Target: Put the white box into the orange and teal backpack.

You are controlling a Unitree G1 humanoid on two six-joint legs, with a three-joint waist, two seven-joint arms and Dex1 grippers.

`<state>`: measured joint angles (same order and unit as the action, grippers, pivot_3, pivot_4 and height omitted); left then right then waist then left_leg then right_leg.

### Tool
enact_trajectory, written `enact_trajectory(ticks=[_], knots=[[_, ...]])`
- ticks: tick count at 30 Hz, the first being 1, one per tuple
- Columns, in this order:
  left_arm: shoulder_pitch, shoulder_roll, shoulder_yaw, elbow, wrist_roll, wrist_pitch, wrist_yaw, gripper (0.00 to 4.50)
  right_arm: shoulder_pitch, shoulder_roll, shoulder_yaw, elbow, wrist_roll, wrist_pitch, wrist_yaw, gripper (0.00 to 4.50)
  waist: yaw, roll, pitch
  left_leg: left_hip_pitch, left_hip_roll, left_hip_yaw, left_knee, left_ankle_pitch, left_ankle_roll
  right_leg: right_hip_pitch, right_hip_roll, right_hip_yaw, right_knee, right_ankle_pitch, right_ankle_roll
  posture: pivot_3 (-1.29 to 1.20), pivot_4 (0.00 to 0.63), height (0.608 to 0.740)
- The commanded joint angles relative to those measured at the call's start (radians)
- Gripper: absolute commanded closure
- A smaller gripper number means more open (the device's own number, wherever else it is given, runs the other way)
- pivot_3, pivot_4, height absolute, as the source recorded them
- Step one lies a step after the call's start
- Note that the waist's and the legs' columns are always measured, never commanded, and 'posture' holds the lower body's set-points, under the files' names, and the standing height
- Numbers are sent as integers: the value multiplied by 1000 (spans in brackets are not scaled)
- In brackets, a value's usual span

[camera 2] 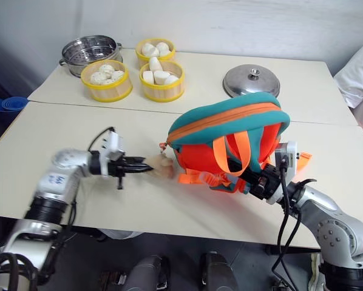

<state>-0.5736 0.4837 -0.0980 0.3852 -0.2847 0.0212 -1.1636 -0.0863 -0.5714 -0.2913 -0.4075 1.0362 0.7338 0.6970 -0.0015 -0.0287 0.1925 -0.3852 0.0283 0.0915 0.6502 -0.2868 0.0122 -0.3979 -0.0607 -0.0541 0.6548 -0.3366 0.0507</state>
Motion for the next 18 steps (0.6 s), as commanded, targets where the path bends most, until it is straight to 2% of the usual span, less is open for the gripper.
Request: enact_trajectory(ticks=[1,2,4,7,11,15,18], knots=[[15,-18,20,-24,20,-24,65,4336,14,12,-6,-20,-13,-38,9,4500,0,0,0,0,0,0,0,0,0,0,0,0,0,0,0,0,150,740],[29,-23,31,-62,2,-5,76,3991,7,23,-3,-19,-9,-42,-3,4500,-1,0,0,0,0,0,0,0,0,0,0,0,0,0,0,0,150,740],[65,-6,58,-147,-32,69,99,3333,-8,39,3,-20,-35,-67,-20,3811,-8,0,0,0,0,0,-1,0,0,0,0,0,0,0,0,0,150,740],[137,62,108,-264,-74,134,84,2417,-2,-1,28,-47,-146,-138,29,2916,-17,0,0,1,0,0,-1,0,0,0,0,0,1,0,0,0,150,740],[252,168,205,-372,-132,204,73,1207,75,-126,25,-35,-343,-317,182,1540,-23,0,0,1,0,0,-2,0,-1,0,0,0,0,0,0,0,150,740],[450,274,315,-465,-138,158,35,6,201,-244,-89,117,-459,-518,361,157,-25,1,0,1,0,0,-3,-1,-1,1,0,0,-3,0,0,0,150,740],[595,303,384,-499,-87,85,74,0,237,-294,-143,283,-542,-695,458,71,-24,1,0,3,0,0,-3,-2,0,3,0,0,-5,0,0,0,150,740]])
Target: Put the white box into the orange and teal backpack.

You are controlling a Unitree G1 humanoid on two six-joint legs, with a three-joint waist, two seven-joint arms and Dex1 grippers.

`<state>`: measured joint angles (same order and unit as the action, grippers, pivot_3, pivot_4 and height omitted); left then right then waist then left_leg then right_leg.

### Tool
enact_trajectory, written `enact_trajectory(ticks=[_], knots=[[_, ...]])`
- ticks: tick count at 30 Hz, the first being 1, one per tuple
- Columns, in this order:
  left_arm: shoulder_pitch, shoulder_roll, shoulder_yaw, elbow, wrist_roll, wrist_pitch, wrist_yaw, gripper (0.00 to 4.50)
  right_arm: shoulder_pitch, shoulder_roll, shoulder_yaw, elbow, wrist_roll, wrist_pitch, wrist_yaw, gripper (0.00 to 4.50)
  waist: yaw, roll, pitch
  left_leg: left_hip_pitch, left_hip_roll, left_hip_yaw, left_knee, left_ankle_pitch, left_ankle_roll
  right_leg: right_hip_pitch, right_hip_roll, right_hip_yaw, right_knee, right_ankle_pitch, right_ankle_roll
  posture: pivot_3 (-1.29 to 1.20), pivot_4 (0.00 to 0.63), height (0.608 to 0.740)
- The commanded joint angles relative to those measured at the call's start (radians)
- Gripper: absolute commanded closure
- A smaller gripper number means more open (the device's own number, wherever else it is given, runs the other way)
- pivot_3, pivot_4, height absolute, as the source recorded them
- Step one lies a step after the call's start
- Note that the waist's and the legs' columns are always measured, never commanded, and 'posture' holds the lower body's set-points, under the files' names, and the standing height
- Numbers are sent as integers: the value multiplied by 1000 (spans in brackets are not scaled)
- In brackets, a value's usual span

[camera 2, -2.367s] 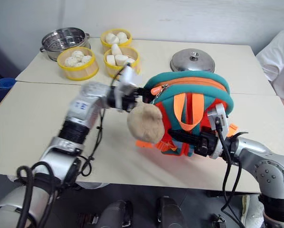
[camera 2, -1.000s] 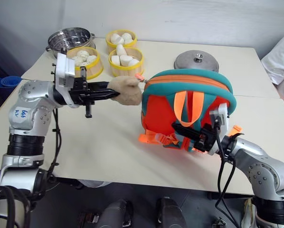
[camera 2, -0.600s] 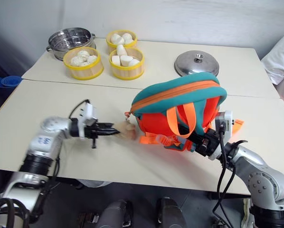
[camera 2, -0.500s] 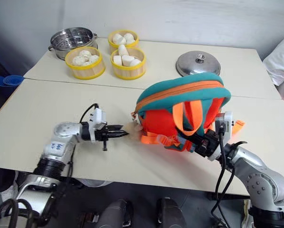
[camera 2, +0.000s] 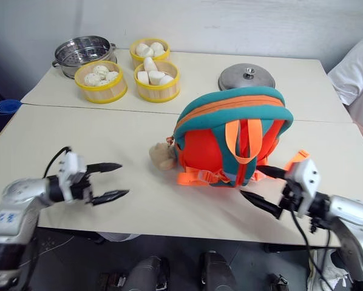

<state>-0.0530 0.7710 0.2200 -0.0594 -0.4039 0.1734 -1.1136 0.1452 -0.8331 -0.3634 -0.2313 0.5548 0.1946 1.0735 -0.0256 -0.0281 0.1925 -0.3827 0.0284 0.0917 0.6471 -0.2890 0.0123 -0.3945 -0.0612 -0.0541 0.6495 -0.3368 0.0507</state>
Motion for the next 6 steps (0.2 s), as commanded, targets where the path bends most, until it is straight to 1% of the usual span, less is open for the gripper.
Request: enact_trajectory(ticks=[1,4,6], knots=[[121,15,91,-63,38,-90,32,0,-4,-40,-80,163,-87,-220,95,71,-1,0,0,1,0,0,0,-1,0,1,0,0,-1,0,0,0,150,740],[212,11,131,-95,41,-122,49,0,-41,-62,-67,303,-143,-350,143,71,0,0,0,7,1,1,-2,-1,0,5,0,1,-1,0,-1,0,150,740],[232,7,139,-113,36,-121,63,0,-67,-59,-59,361,-151,-383,154,71,0,0,0,7,1,1,-2,-2,0,5,0,1,-1,0,-3,0,150,740]])
